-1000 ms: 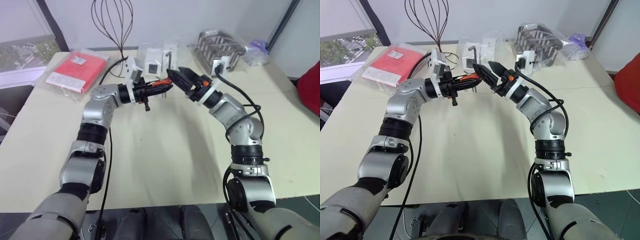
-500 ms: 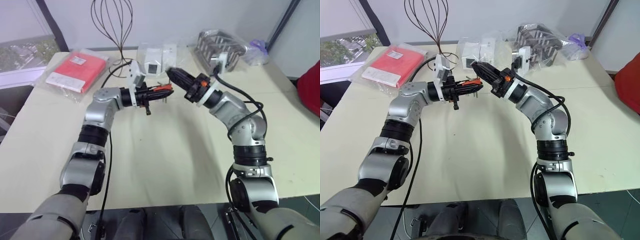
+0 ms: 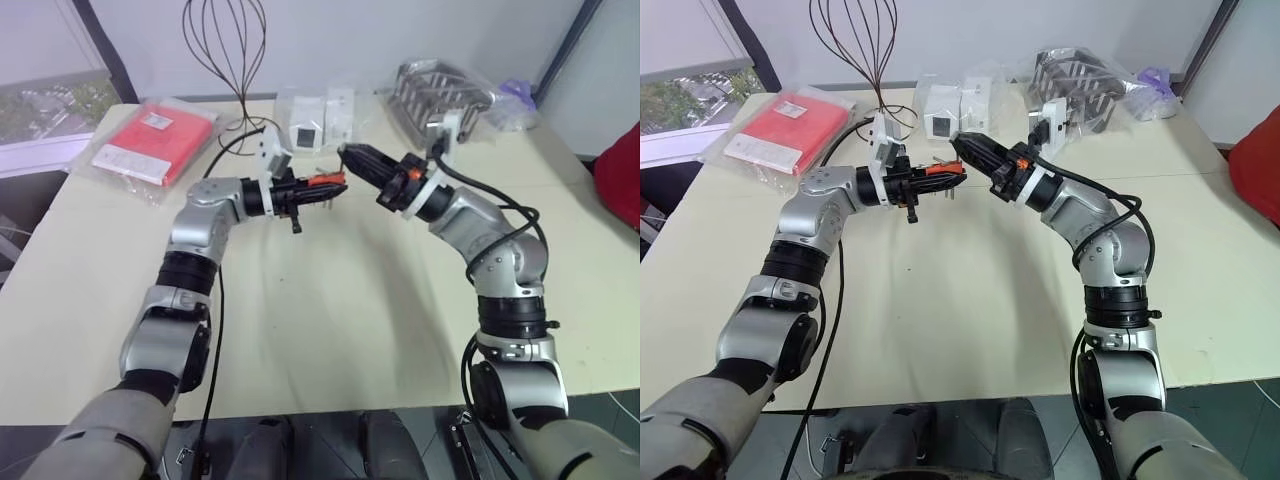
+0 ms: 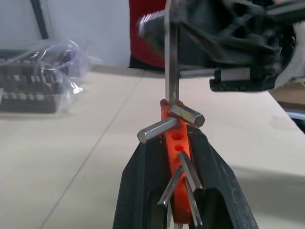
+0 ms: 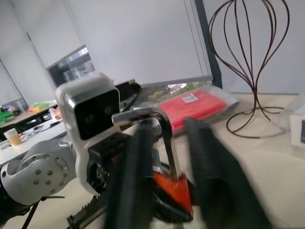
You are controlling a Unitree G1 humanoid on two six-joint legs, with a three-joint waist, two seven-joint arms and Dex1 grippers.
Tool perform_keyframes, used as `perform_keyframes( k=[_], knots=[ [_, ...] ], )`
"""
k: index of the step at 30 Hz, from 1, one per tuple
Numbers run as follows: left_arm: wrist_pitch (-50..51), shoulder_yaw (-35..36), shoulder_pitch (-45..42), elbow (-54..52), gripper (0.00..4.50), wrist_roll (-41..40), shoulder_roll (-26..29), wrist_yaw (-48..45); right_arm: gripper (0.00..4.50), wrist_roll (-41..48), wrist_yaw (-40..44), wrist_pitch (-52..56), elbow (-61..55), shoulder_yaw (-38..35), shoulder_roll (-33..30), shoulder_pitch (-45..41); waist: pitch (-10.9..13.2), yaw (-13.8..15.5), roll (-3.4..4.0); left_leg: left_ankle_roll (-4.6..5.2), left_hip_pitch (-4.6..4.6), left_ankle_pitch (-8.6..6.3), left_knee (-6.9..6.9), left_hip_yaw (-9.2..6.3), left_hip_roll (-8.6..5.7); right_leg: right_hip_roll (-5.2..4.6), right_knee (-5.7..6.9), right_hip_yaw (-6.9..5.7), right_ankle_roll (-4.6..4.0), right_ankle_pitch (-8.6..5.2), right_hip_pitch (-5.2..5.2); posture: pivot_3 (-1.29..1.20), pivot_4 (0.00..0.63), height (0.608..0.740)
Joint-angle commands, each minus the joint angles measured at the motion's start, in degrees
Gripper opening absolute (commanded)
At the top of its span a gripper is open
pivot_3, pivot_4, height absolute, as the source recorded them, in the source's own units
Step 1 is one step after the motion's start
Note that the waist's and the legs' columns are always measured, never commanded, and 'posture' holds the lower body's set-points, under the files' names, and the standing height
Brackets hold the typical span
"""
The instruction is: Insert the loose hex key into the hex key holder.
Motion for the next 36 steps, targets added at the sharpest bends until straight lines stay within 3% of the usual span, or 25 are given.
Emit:
perform_keyframes(
  k=[1,3,9,12,16,21,29,33,36],
  knots=[
    [0.2,1.4,-1.6,-1.2,0.00,-1.2,0.2,0.2,3.13,1.1,0.7,0.3,-2.0,-0.1,-0.2,-0.7,0.0,0.0,0.00,0.00,0.00,0.00,0.00,0.00,0.00,0.00,0.00,0.00,0.00,0.00,0.00,0.00,0.150,0.740],
    [0.3,1.4,-1.7,-1.2,0.00,-1.2,0.4,0.0,4.15,1.4,1.5,1.4,-2.3,0.2,-0.9,-0.8,0.0,0.0,0.00,0.00,0.00,0.00,0.00,0.00,0.00,0.00,0.00,0.00,0.00,0.00,0.00,0.00,0.150,0.740],
    [1.1,1.8,-1.6,-1.1,0.00,-1.4,0.5,0.1,4.15,4.5,8.5,8.2,-9.6,2.8,-7.7,3.8,0.0,0.3,0.00,0.02,-0.01,-0.01,0.01,-0.01,0.00,0.00,-0.01,-0.01,0.00,0.00,0.01,0.00,0.150,0.740],
    [3.4,2.8,-1.4,-1.5,0.00,-2.7,0.6,0.3,4.15,1.1,8.5,6.7,-11.8,3.1,-12.2,7.5,0.0,0.3,-0.02,0.04,-0.03,-0.03,0.03,0.01,-0.01,-0.01,-0.03,-0.01,0.01,0.00,0.02,0.00,0.150,0.740],
    [16.7,6.2,-1.1,-5.1,0.00,-10.4,-0.4,1.7,4.15,0.7,6.8,5.0,-10.3,0.5,-13.2,7.5,0.0,0.0,-0.02,0.06,-0.02,-0.03,0.06,0.02,0.01,0.01,0.01,-0.01,0.01,0.00,0.02,0.00,0.150,0.740],
    [16.1,1.7,4.8,-10.2,0.00,-6.1,0.9,2.4,4.15,-0.1,5.8,4.0,-10.1,-0.7,-13.8,8.1,0.0,0.0,-0.02,0.07,0.01,-0.04,0.03,0.04,0.01,0.00,-0.04,-0.01,0.02,-0.01,0.04,0.00,0.150,0.740],
    [41.4,2.6,13.6,-18.6,0.00,-14.6,2.2,7.1,4.15,-3.1,7.3,1.7,-12.8,0.5,-17.9,13.2,0.0,0.7,-0.02,0.09,-0.02,-0.05,0.07,0.02,0.00,-0.01,-0.02,-0.01,0.02,0.00,0.04,0.00,0.150,0.740],
    [51.9,5.7,14.3,-15.6,0.00,-17.9,-0.5,13.8,4.15,-5.8,9.9,0.4,-13.9,3.1,-20.6,16.2,0.0,1.4,-0.03,0.10,0.03,-0.06,0.13,0.03,0.00,0.00,-0.03,-0.01,0.02,0.00,0.13,0.00,0.150,0.740],
    [54.3,6.6,14.9,-12.6,0.00,-16.7,-2.0,19.3,4.15,-8.1,11.7,-0.9,-14.9,5.1,-22.8,18.7,0.0,1.4,-0.03,0.10,0.05,-0.05,0.14,0.03,0.00,0.01,-0.03,-0.01,0.02,0.00,0.15,0.00,0.150,0.740]
  ],
)
